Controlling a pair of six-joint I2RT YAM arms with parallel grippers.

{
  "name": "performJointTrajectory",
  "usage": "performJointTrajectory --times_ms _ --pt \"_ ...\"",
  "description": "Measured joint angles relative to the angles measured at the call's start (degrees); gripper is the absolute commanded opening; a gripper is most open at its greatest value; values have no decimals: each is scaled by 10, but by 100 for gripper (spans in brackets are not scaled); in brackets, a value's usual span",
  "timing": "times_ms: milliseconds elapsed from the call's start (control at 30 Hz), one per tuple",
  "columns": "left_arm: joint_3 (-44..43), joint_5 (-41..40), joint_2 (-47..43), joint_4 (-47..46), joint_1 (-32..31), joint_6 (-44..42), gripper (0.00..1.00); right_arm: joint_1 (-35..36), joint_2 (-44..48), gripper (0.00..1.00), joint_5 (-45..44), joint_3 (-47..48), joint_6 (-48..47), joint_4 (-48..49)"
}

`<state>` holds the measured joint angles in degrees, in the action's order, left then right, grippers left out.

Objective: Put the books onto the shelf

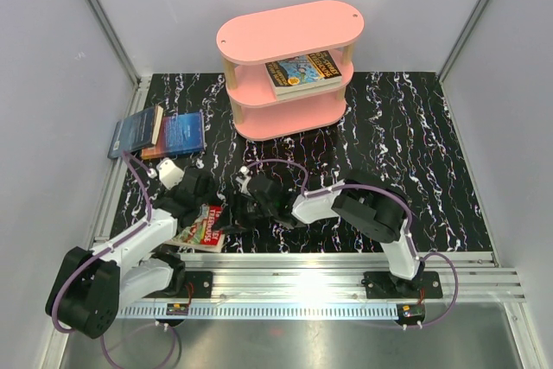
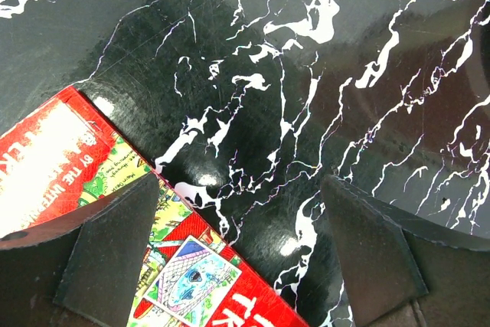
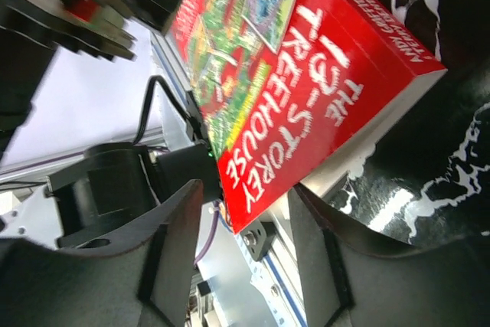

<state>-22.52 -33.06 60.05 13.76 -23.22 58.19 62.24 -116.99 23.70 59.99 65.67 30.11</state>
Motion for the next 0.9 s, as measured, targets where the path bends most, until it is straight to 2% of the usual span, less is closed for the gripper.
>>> performJointTrajectory --times_ms 267,333,400,433,533,833,900 --pt "2 1 -1 -5 0 0 92 4 -18 26 -2 -19 16 24" --pt "3 1 -2 -7 0 0 92 4 -20 26 -3 -23 19 29" --pt "6 2 -7 -9 0 -1 92 4 -21 35 -5 -26 20 34" --pt "7 2 -9 -10 0 -1 92 4 -21 36 -6 -27 21 38" --pt "12 2 -14 -14 0 -2 92 5 -21 28 -9 -27 21 49" --pt "20 7 -24 -24 3 -3 93 8 -21 27 -22 -28 28 74" --pt "25 11 -31 -30 5 -4 93 8 -24 24 -22 -28 32 83"
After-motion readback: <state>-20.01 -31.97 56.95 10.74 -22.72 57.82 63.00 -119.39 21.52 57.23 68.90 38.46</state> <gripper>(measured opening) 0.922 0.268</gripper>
